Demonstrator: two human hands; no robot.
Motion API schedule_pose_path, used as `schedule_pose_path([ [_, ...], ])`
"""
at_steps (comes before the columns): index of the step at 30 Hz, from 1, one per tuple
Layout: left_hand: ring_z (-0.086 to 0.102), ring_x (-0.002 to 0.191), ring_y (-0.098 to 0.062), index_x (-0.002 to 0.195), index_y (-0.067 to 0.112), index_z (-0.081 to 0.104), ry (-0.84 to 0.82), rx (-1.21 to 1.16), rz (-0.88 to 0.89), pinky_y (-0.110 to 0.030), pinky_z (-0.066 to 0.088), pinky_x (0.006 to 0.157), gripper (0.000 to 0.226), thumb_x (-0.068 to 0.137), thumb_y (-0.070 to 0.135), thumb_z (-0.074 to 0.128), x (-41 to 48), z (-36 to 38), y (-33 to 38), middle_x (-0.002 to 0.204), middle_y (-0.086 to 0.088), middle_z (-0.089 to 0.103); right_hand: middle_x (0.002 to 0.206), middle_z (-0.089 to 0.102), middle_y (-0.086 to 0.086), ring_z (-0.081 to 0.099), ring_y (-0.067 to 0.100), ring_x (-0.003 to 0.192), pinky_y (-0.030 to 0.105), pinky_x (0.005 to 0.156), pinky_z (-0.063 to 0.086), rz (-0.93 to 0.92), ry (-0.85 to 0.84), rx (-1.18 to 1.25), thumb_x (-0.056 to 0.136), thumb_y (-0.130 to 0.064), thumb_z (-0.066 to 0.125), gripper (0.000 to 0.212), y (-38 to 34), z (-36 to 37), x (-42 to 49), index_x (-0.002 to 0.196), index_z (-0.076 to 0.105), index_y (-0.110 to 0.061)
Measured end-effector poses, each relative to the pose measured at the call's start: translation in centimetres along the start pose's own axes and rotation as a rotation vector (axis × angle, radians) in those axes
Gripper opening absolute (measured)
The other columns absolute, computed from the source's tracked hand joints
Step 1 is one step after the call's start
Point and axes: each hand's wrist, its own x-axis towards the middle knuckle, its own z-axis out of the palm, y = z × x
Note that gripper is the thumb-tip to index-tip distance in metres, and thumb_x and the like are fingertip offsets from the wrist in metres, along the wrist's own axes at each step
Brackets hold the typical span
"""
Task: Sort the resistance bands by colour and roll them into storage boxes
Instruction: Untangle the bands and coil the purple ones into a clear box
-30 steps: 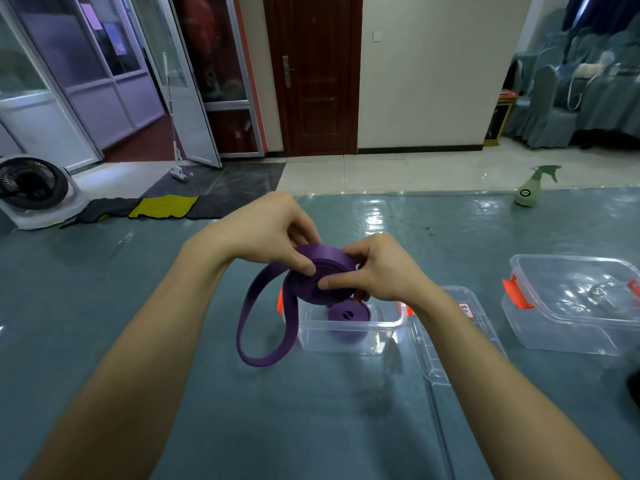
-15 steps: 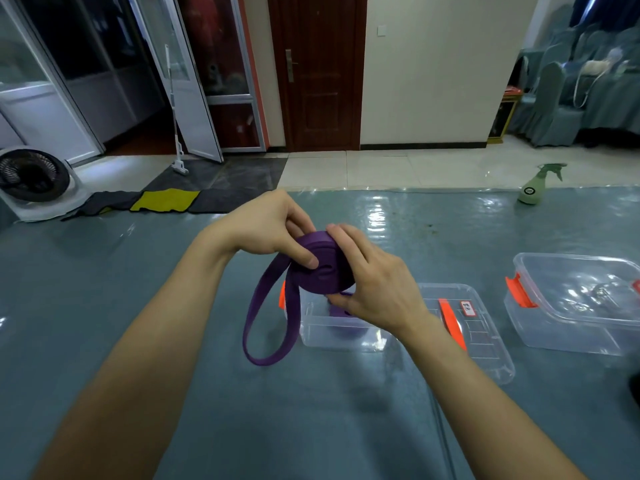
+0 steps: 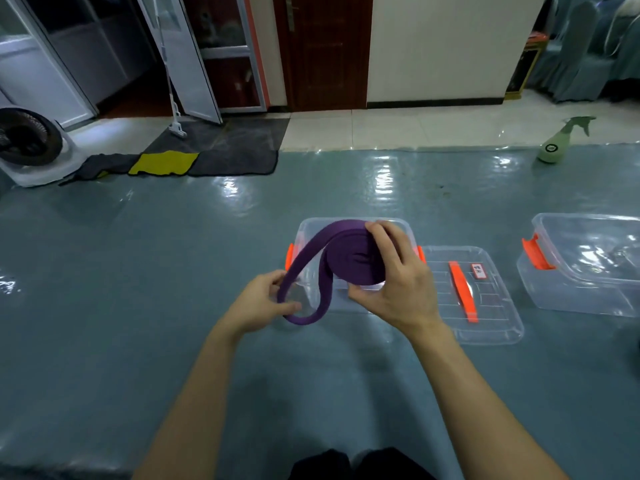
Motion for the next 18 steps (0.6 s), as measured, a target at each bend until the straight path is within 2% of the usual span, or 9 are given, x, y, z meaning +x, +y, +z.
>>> schedule_pose_path([
  [2,0.074,0.100,-0.022,0.116,0.012,0.075,0.073,-0.118,-0.058,-0.020,0.062,0.076,0.032,0.089,-0.004,0.083,-0.1,3.1,-1.9,0.113,-0.015,0.079,0.151,0.051,-0.002,0.061,0.018,0.118,0.033,0.083,0.062,0.029,-0.012,0.010,0.068,-0.038,0.087,0.096,0.3,-0.1,-0.5,0.155,0.050,-0.019],
  [4,0.076,0.093,-0.025,0.112,0.007,0.078,0.201,-0.196,-0.104,-0.018,0.060,0.069,0.025,0.091,-0.006,0.081,0.2,4.9,-2.8,0.106,-0.016,0.081,0.152,0.049,-0.005,0.062,0.018,0.118,0.029,0.079,0.060,0.051,-0.024,0.012,0.069,-0.041,0.086,0.096,0.5,-0.2,-0.8,0.155,0.049,-0.021],
  [7,0.080,0.086,-0.033,0.115,-0.003,0.075,0.333,-0.434,-0.194,-0.030,0.067,0.068,0.028,0.089,-0.003,0.085,0.2,5.0,-3.7,0.097,-0.024,0.082,0.152,0.046,-0.010,0.064,0.019,0.115,0.035,0.074,0.064,0.080,-0.031,-0.003,0.070,-0.043,0.085,0.095,1.2,-0.4,-1.5,0.155,0.047,-0.024],
  [9,0.082,0.084,-0.030,0.118,-0.005,0.073,0.315,-0.656,-0.233,-0.037,0.069,0.075,0.029,0.091,0.002,0.084,0.0,3.8,-4.1,0.097,-0.024,0.082,0.152,0.046,-0.009,0.065,0.022,0.112,0.041,0.073,0.065,0.112,-0.043,-0.012,0.069,-0.041,0.084,0.096,2.1,-0.6,-2.0,0.156,0.046,-0.025],
  [11,0.081,0.082,-0.022,0.114,0.000,0.074,0.235,-0.904,-0.203,-0.036,0.066,0.080,0.022,0.097,0.013,0.074,-0.1,2.3,-4.5,0.096,-0.018,0.081,0.152,0.048,-0.005,0.066,0.025,0.110,0.044,0.074,0.064,0.137,-0.061,-0.015,0.069,-0.040,0.084,0.097,2.9,-0.8,-2.5,0.156,0.046,-0.024],
  [13,0.079,0.079,-0.016,0.115,0.007,0.074,0.163,-1.141,-0.134,-0.032,0.066,0.082,0.028,0.098,0.026,0.064,0.1,1.2,-5.0,0.088,-0.006,0.078,0.152,0.049,-0.004,0.066,0.026,0.110,0.044,0.075,0.064,0.131,-0.075,-0.017,0.069,-0.039,0.085,0.096,3.2,-0.9,-2.9,0.156,0.047,-0.023],
  [16,0.064,0.060,-0.003,0.138,0.007,0.068,0.092,-1.283,-0.052,-0.025,0.064,0.086,0.052,0.100,0.043,0.062,0.3,-0.8,-6.1,0.069,0.011,0.060,0.152,0.048,-0.005,0.065,0.024,0.116,0.043,0.077,0.064,0.116,-0.077,-0.010,0.069,-0.036,0.085,0.096,3.2,-0.9,-2.9,0.156,0.048,-0.022],
  [18,0.054,0.054,-0.005,0.137,0.007,0.073,0.075,-1.274,-0.048,-0.030,0.064,0.092,0.066,0.093,0.057,0.075,0.4,-2.4,-7.2,0.062,0.010,0.050,0.152,0.049,-0.004,0.064,0.025,0.119,0.044,0.077,0.064,0.100,-0.069,-0.001,0.070,-0.036,0.084,0.093,3.1,-1.0,-2.6,0.155,0.048,-0.022],
])
